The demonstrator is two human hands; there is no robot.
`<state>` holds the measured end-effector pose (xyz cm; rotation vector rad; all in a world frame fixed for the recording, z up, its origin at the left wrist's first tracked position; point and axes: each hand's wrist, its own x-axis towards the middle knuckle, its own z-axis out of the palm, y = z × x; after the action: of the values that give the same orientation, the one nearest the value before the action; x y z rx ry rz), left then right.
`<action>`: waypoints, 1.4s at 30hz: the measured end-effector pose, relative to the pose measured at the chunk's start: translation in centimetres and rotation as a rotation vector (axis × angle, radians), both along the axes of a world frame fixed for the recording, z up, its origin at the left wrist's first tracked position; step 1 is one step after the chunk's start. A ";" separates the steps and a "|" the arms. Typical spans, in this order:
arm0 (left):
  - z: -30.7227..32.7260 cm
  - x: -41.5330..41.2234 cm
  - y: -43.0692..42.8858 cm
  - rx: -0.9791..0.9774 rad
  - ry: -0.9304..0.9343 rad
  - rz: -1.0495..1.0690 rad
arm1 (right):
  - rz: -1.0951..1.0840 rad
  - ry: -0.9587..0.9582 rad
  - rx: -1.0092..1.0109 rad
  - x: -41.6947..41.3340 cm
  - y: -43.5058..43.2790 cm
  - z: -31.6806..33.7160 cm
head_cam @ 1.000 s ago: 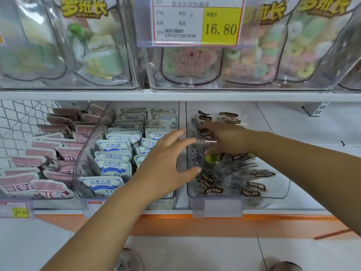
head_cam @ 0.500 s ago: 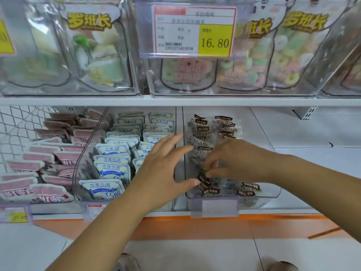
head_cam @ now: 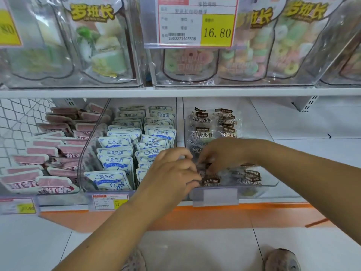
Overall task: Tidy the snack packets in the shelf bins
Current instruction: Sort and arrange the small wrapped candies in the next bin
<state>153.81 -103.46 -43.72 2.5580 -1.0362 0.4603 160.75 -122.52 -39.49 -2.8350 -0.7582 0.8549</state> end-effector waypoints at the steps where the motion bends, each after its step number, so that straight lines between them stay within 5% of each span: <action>1: -0.1 0.0 0.1 -0.008 -0.005 0.001 | -0.058 0.086 0.092 0.1 -0.6 0.6; 4: -0.2 0.0 0.2 -0.031 -0.013 0.011 | -0.114 0.242 0.145 0.1 -1.3 1.6; 10: 0.0 0.0 -0.4 -0.047 -0.013 0.045 | -0.073 -0.176 0.058 -0.8 -0.4 0.2; 15: 0.1 -0.1 -0.4 -0.049 -0.015 0.055 | -0.027 -0.052 -0.104 -1.6 -2.0 2.6; 20: 0.1 -0.2 -0.4 -0.042 -0.015 0.054 | 0.065 -0.161 -0.153 -1.8 -0.1 0.4; 25: 0.1 -0.2 -0.2 -0.038 -0.020 0.051 | -0.099 0.154 -0.016 -0.9 -1.1 1.3; 29: 0.1 -0.2 -0.3 -0.049 -0.015 0.068 | -0.062 -0.011 -0.016 -1.1 -0.5 0.2; 33: 0.3 -0.1 -0.6 -0.086 -0.006 0.093 | -0.209 0.080 0.236 -0.5 -2.2 1.1; 38: 0.0 -0.1 -1.0 -0.088 0.003 0.152 | -0.011 -0.028 0.027 -1.6 -0.6 0.3; 42: 0.3 0.0 -1.3 -0.057 0.016 0.163 | -0.254 -0.009 0.354 -2.2 -3.3 1.6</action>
<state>153.80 -104.72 -43.43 2.6013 -0.8009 0.5027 158.51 -125.83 -37.85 -2.5465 -0.4783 0.6026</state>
